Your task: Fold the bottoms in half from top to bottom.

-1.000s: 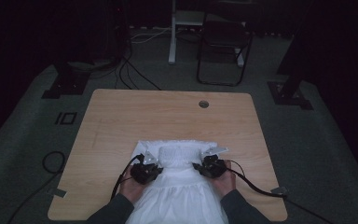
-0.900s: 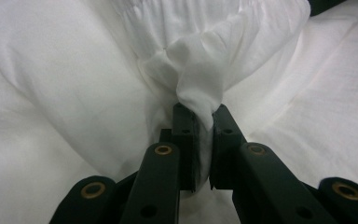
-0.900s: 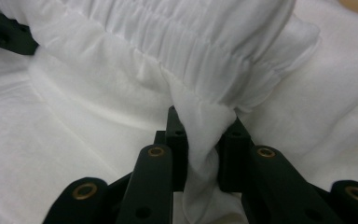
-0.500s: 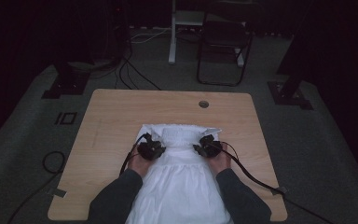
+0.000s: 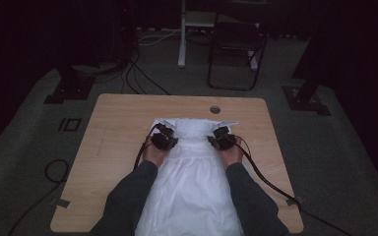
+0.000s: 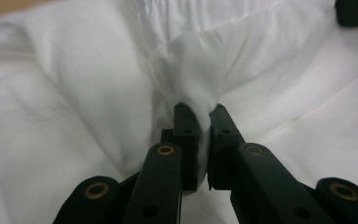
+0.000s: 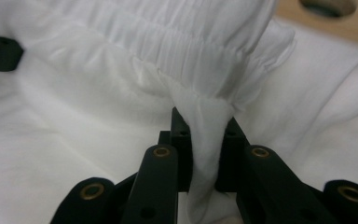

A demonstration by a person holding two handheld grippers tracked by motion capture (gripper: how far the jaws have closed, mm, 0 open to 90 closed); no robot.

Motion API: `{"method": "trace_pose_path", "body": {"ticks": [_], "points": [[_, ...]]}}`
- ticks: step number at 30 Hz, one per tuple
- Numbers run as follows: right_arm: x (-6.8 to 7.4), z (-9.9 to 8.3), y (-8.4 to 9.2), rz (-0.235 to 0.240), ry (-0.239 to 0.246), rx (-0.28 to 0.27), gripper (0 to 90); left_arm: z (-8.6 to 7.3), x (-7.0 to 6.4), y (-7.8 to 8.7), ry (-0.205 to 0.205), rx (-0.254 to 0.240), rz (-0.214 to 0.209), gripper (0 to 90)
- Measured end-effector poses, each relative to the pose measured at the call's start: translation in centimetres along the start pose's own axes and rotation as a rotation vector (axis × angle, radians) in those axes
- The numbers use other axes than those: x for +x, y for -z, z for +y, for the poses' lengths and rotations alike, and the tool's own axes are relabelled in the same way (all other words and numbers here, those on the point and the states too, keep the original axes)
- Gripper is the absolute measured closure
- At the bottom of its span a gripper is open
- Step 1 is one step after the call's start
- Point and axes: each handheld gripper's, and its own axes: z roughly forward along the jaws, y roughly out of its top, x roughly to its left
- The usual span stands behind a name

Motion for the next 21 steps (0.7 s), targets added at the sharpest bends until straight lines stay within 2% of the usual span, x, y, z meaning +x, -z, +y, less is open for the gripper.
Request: {"method": "trace_pose_path", "body": {"ticks": [2,3,4,5,6,9,11,12,14,15,17,19,21], "points": [[-0.1,0.3,1.4,0.02,0.004,-0.037,82.2,0.3,0.0,2.0,0.021,-0.077,-0.044,84.9],[-0.1,0.3,1.4,0.02,0.004,-0.037,82.2,0.3,0.0,2.0,0.021,-0.077,-0.044,85.0],[-0.1,0.5,2.3,0.034,0.004,-0.063,82.5,0.4,-0.4,3.7,0.021,-0.125,-0.068,85.0],[-0.1,0.9,4.6,0.07,-0.001,-0.122,82.7,0.4,-1.0,5.4,0.008,-0.167,-0.086,85.2],[0.0,1.0,5.4,0.08,0.002,-0.139,82.7,0.2,-1.5,6.5,-0.005,-0.192,-0.101,85.2],[0.8,0.6,8.2,0.111,0.04,-0.171,82.7,-1.4,-3.1,9.3,-0.036,-0.224,-0.133,85.1],[1.6,-0.1,9.7,0.129,0.073,-0.17,82.7,-2.6,-3.9,10.3,-0.048,-0.223,-0.141,84.9],[2.1,-0.6,10.2,0.14,0.091,-0.168,82.7,-3.5,-4.3,10.6,-0.044,-0.217,-0.153,84.9],[3.2,-2.2,10.8,0.148,0.136,-0.139,82.6,-5.2,-5.0,10.6,-0.048,-0.169,-0.169,84.7],[3.6,-2.8,10.8,0.156,0.143,-0.124,82.6,-6.1,-5.4,10.3,-0.047,-0.14,-0.172,84.6],[4.2,-4.5,10.4,0.166,0.157,-0.084,82.6,-7.9,-6.1,9.2,-0.065,-0.055,-0.182,84.4],[4.7,-6.0,9.8,0.17,0.164,-0.041,82.5,-9.3,-6.4,7.6,-0.064,0.014,-0.185,84.3],[5.0,-7.2,9.0,0.179,0.162,-0.014,82.0,-10.1,-6.4,6.1,-0.088,0.071,-0.167,84.2]]}}
